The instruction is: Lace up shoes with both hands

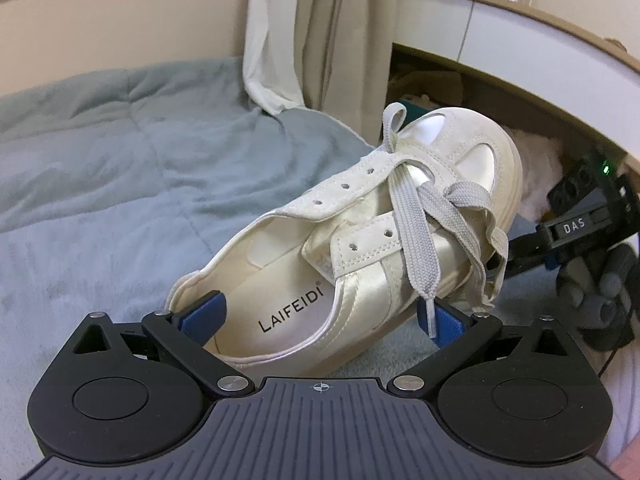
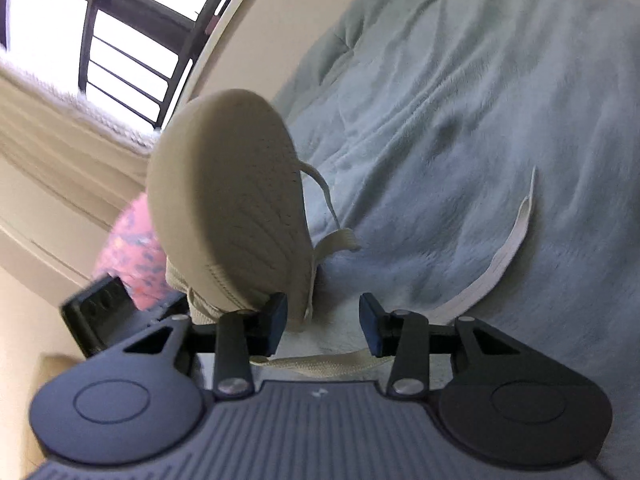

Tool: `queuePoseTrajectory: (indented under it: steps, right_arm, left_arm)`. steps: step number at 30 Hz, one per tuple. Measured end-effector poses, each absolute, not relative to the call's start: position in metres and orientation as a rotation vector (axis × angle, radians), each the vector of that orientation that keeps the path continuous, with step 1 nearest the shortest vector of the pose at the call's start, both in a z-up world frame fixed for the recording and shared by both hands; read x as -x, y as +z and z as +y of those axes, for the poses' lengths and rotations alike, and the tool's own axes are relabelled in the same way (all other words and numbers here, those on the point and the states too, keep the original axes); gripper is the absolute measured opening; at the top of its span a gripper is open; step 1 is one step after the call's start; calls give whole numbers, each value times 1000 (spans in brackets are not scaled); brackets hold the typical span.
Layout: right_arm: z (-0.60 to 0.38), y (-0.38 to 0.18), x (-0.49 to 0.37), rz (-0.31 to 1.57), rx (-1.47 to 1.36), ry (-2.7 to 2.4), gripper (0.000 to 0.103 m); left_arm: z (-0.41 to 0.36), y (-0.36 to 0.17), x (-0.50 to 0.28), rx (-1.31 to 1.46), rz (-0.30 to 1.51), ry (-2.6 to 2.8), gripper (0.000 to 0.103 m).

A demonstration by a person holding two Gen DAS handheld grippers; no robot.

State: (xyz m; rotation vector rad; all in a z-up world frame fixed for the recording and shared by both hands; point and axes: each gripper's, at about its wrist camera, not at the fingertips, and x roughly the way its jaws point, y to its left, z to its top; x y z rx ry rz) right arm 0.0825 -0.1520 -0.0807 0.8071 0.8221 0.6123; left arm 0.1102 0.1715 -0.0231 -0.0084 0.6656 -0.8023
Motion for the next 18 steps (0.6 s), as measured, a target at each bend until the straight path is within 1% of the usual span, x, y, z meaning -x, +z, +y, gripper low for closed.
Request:
queuePoseTrajectory:
  steps: [3, 5, 6, 7, 8, 11, 15, 18]
  right_arm:
    - [-155, -96, -86, 808, -914, 648, 44]
    - [-149, -103, -88, 833, -908, 661, 40]
    - [-144, -102, -87, 843, -868, 668, 29]
    - [-142, -100, -85, 847, -823, 674, 9]
    - [-137, -98, -84, 849, -782, 668, 1]
    - [-131, -85, -79, 840, -663, 617, 1]
    - [-130, -62, -67, 797, -394, 479, 1]
    - [-137, -50, -60, 759, -258, 374, 1]
  left_arm:
    - [176, -24, -113, 44, 670, -799, 103]
    - [178, -24, -114, 62, 672, -799, 103]
    - [177, -24, -114, 61, 671, -798, 103]
    - [176, -24, -113, 55, 668, -799, 103]
    - [176, -24, -112, 48, 664, -800, 103]
    - [175, -24, -110, 39, 659, -804, 103]
    - [178, -25, -111, 52, 661, -806, 103]
    - [177, -26, -110, 50, 661, -807, 103]
